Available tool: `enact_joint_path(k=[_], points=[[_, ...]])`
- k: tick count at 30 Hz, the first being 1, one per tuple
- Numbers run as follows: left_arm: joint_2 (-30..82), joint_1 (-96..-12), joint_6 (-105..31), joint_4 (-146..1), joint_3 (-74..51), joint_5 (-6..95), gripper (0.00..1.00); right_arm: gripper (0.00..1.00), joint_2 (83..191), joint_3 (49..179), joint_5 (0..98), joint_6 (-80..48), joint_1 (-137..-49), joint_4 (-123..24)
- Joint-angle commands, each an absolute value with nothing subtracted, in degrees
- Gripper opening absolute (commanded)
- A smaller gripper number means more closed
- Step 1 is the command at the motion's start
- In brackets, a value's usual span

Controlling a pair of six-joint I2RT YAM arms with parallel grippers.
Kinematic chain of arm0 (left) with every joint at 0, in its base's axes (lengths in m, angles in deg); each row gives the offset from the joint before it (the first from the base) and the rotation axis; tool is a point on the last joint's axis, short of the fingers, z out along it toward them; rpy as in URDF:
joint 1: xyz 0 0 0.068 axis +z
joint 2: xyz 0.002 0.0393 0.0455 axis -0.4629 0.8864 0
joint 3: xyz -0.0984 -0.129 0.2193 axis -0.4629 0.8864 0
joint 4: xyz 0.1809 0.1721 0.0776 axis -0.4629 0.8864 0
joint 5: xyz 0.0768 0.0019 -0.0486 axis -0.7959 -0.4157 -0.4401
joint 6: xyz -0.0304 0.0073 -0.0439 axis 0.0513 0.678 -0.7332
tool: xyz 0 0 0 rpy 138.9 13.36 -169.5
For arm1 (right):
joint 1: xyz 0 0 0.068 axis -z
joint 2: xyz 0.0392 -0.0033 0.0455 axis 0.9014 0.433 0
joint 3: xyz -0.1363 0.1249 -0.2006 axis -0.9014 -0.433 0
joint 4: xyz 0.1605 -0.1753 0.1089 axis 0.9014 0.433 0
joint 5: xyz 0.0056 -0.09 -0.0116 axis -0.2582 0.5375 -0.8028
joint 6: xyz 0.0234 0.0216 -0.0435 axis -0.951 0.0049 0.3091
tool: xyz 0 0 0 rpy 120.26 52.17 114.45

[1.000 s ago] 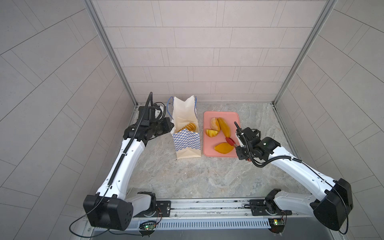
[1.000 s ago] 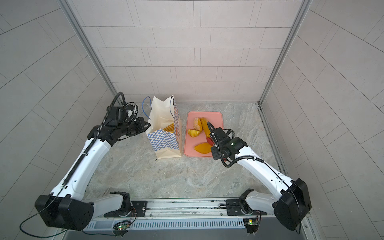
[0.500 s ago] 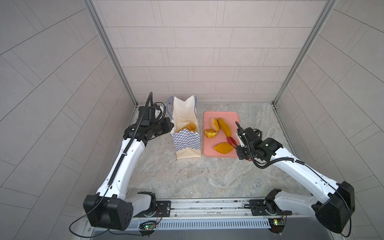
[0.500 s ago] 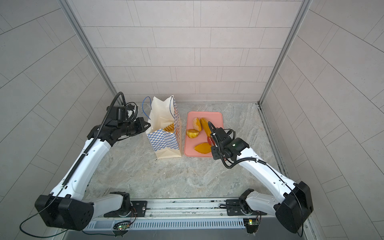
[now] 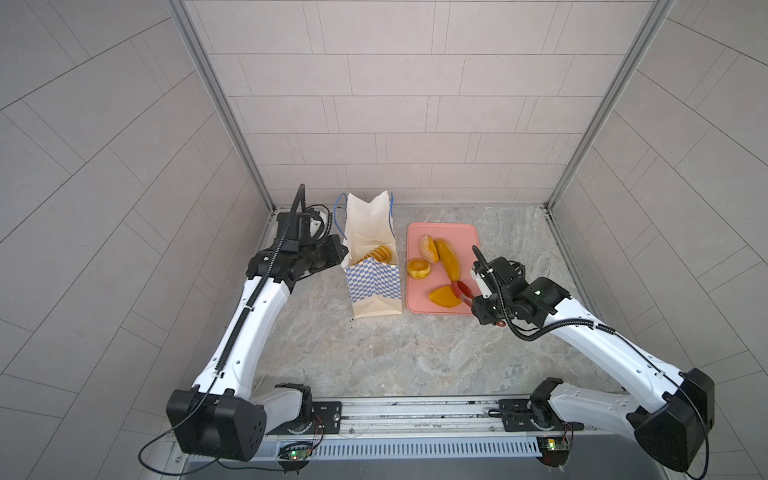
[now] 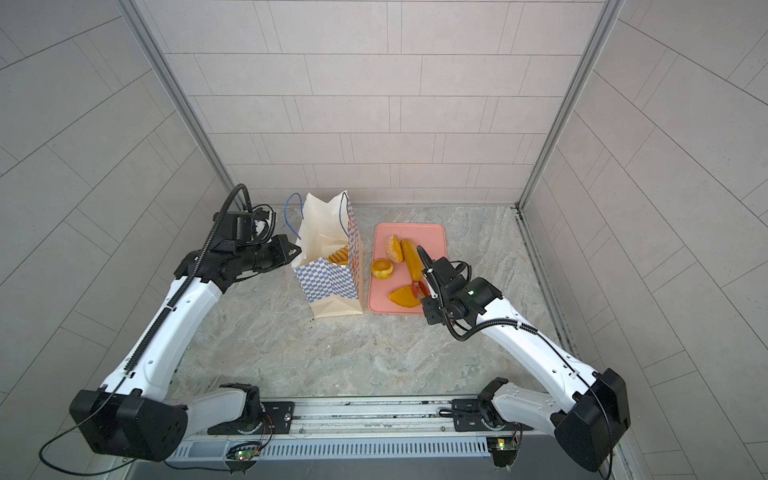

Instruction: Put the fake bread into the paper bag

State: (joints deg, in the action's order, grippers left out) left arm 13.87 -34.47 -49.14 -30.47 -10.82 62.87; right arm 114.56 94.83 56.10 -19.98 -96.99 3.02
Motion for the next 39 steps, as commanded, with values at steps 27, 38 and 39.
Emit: enact_joint_path(k=[27,38,39], points=[[12.61,-34.72,-49.04,-31.15,-11.01,62.92,0.00,0.46,119.03,106.82,64.76,-15.11,-96.62,6.63],[12.51,-34.75,-48.87,-31.01,-11.04,62.77,0.00,0.54,127.49,111.20,67.25,-12.47,-95.96,4.35],[12.56,-34.72,-48.78,-30.97,-11.05,62.77,0.00,0.54,128.28,111.31,67.14,-12.40,-95.94,4.07]])
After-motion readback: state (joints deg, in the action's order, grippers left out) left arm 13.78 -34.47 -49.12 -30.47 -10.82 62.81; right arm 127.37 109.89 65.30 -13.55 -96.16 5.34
